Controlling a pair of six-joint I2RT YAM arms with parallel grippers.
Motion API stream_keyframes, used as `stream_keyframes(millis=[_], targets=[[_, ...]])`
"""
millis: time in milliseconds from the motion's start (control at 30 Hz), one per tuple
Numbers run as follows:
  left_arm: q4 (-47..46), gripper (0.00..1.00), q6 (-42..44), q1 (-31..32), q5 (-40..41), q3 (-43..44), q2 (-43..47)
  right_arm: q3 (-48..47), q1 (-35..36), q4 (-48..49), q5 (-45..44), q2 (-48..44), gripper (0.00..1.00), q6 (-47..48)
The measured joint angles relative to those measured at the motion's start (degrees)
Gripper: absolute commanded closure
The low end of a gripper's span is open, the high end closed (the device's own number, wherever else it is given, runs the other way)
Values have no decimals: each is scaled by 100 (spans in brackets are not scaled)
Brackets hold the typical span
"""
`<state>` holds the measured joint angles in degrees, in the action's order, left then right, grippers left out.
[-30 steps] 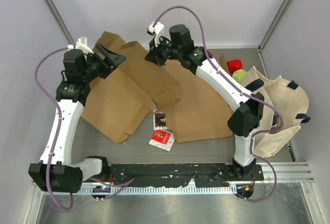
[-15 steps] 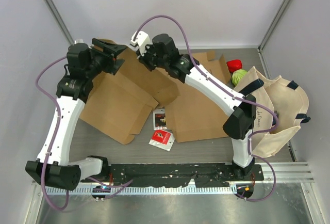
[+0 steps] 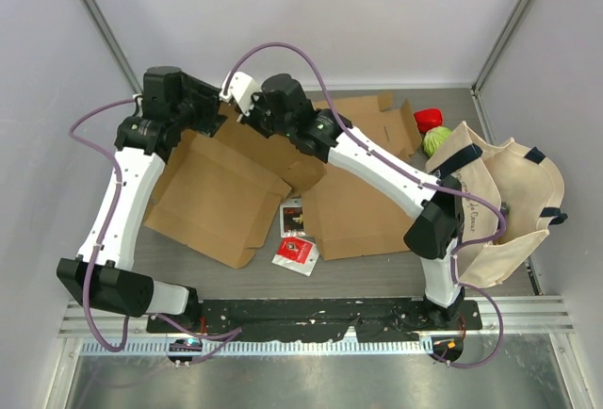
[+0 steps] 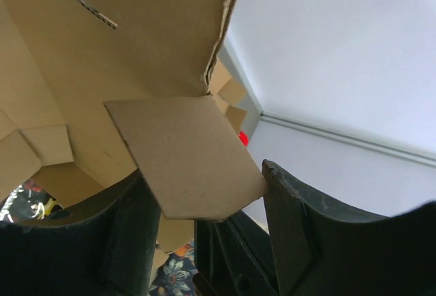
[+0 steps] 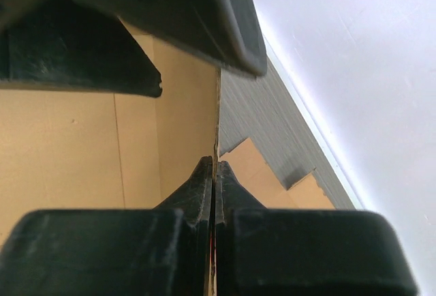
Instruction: Fold the paper box
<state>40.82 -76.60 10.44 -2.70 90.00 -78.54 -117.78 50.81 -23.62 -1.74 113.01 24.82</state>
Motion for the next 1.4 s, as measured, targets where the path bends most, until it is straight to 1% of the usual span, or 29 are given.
stream_keyframes(millis=[100, 133, 200, 233, 300, 333, 400, 433, 467, 500, 533, 567, 600, 633, 700, 733, 867, 900, 933, 1000, 1100, 1200, 1300, 1400], targets=[[79, 50, 116, 90, 52, 0, -35, -11, 94, 7, -164, 50, 99, 177], [83, 58, 177, 111, 61, 0, -35, -20, 125, 20, -210, 74, 99, 225], [83, 65, 256, 142, 74, 0, -31, -48, 170, 57, -289, 129, 99, 317], [83, 72, 308, 151, 79, 0, -31, -61, 190, 72, -319, 151, 99, 350], [66, 77, 378, 155, 96, -22, -20, -63, 238, 127, -385, 184, 99, 409], [52, 84, 411, 155, 111, -50, -4, -63, 249, 138, -404, 190, 99, 431], [-26, 91, 498, 155, 146, -144, 61, -57, 275, 151, -459, 190, 95, 485], [-44, 98, 535, 155, 184, -188, 103, -44, 278, 164, -463, 190, 91, 496], [-59, 100, 575, 160, 223, -229, 142, -20, 284, 199, -463, 190, 86, 505], [-61, 100, 621, 162, 269, -254, 173, 11, 291, 245, -468, 190, 82, 507], [-52, 100, 667, 162, 304, -267, 195, 50, 302, 299, -472, 188, 71, 496], [-11, 100, 734, 162, 367, -273, 216, 109, 310, 374, -483, 186, 65, 481], [48, 100, 828, 164, 450, -273, 236, 190, 319, 476, -496, 177, 55, 422], [101, 100, 918, 164, 551, -271, 258, 297, 334, 555, -527, 153, 50, 348], [186, 100, 1045, 140, 772, -264, 297, 442, 339, 570, -581, 94, 47, 157], [315, 100, 1117, 105, 890, -210, 319, 529, 339, 535, -640, 37, 39, -31], [632, 100, 1287, -83, 1163, 157, 334, 680, 306, 413, -833, -227, 36, -763], [691, 100, 1309, -149, 1189, 278, 341, 691, 299, 358, -892, -352, 34, -1045], [723, 100, 1329, -212, 1202, 367, 354, 715, 295, 328, -925, -461, 29, -1239], [778, 100, 1364, -361, 1207, 562, 411, 835, 269, 271, -975, -813, 28, -1698], [835, 100, 1364, -509, 1202, 807, 525, 1156, 199, 245, -1019, -1493, 24, -2647], [857, 100, 1274, -586, 1064, 1047, 616, 1497, 96, 278, -1078, -2179, 24, -3517], [828, 100, 1043, -643, 793, 1274, 686, 1668, 17, 275, -1174, -2634, 24, -4059], [793, 100, 678, -671, 568, 1425, 769, 1731, -57, 278, -1211, -2881, 24, -4411]])
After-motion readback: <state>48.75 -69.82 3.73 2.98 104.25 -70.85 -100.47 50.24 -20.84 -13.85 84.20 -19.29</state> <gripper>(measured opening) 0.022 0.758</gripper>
